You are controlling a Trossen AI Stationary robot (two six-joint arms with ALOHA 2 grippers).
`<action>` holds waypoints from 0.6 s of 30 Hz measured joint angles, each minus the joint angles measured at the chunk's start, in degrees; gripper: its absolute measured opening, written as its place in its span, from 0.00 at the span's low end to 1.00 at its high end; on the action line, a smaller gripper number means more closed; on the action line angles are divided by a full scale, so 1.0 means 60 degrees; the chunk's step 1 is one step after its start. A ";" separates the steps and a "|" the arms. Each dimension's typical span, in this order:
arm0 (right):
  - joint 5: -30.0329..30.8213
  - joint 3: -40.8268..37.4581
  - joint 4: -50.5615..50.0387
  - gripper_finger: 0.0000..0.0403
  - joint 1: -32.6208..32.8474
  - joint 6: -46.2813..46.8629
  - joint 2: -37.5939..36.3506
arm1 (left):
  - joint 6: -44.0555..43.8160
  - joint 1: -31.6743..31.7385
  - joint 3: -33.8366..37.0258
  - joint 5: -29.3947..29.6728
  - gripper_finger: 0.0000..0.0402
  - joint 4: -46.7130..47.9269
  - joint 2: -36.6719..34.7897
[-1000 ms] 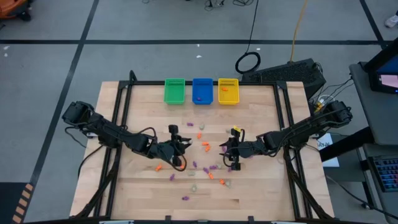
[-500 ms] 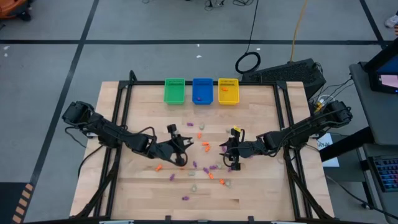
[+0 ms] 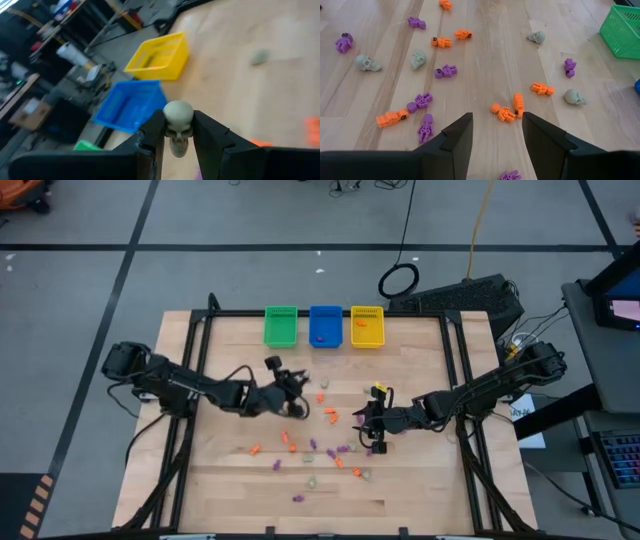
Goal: Sort Halloween decoration
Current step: Put the gray skull toy into the green bin
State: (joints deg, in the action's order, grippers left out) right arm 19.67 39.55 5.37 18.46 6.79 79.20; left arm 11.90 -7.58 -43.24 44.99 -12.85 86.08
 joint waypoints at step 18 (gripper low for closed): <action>-0.0001 0.0000 -0.0003 0.40 0.0002 -0.0069 0.0000 | -0.0939 0.6585 -0.0004 -0.5168 0.21 0.1452 -0.0650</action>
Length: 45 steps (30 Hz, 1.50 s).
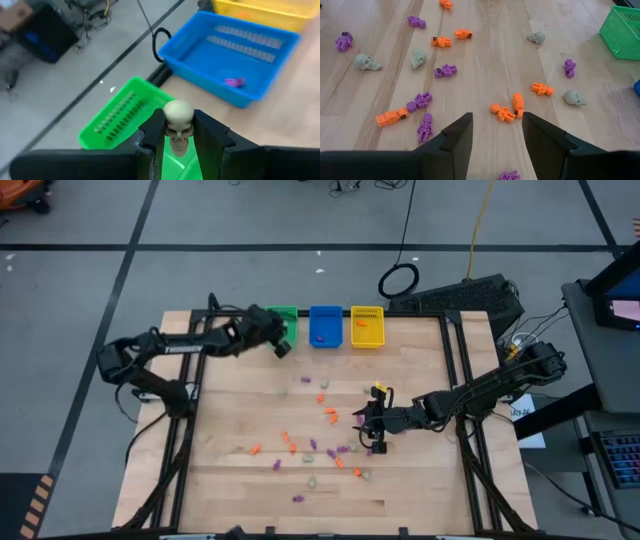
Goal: Sort Halloween decoration
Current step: Put the gray skull toy into the green bin, then put the orange skeleton toy into the yellow bin
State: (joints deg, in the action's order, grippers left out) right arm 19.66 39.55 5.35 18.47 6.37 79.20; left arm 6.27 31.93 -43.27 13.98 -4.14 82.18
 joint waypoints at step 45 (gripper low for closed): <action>0.0003 0.0000 0.0021 0.40 -0.0002 -0.0039 0.0000 | -0.1993 0.0541 0.0001 -0.2133 0.53 -0.0190 -0.0024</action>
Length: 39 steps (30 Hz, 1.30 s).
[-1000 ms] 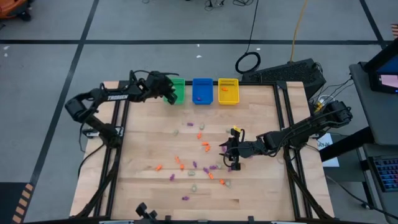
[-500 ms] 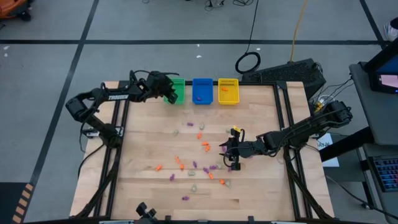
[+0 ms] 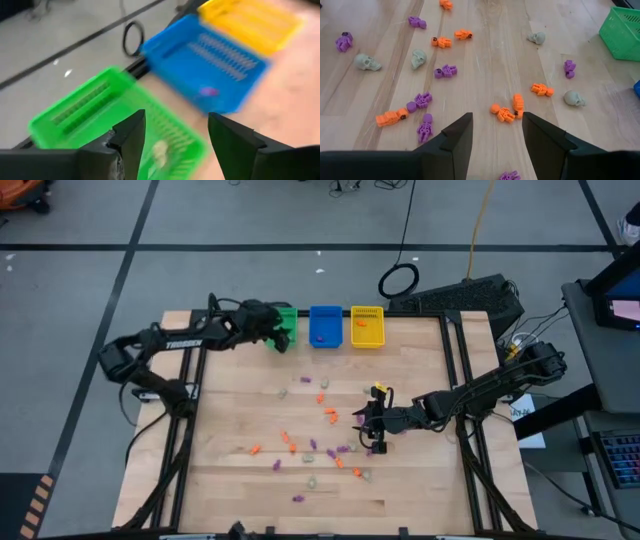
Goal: Sort Halloween decoration
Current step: Put the orange skeleton toy into the yellow bin
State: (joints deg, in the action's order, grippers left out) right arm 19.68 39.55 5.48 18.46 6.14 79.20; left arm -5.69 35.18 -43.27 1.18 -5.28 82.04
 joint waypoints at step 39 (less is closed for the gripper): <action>0.0192 0.0004 0.3541 0.56 -0.0482 0.0687 0.3431 | -0.1894 -0.8035 0.0106 0.3953 0.48 0.1196 -0.0726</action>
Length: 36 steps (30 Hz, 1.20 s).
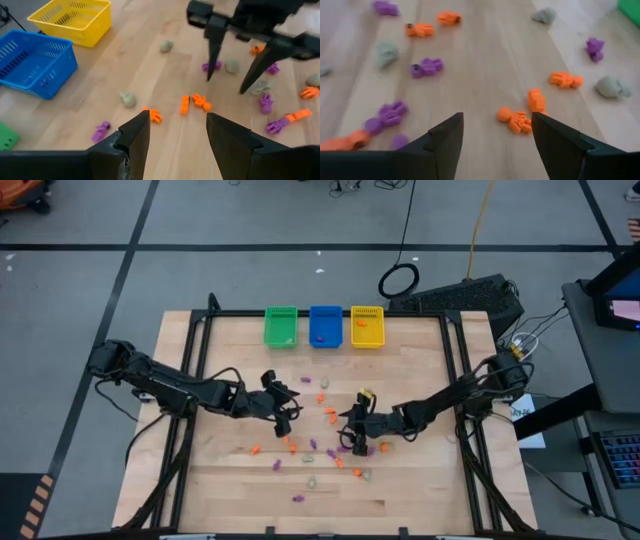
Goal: Sort Halloween decoration
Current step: Put the orange skeleton toy into the yellow bin
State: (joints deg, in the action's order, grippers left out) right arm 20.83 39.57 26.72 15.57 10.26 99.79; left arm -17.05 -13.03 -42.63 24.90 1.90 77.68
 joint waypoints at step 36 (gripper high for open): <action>0.1087 0.2028 -0.1975 0.54 -0.0098 0.1874 0.2149 | -0.0598 -0.0542 -0.0007 0.0097 0.48 -0.0715 0.0792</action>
State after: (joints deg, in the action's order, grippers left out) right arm 27.35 51.74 14.87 14.98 21.50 112.68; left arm -20.64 -16.28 -42.68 25.48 -2.39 82.43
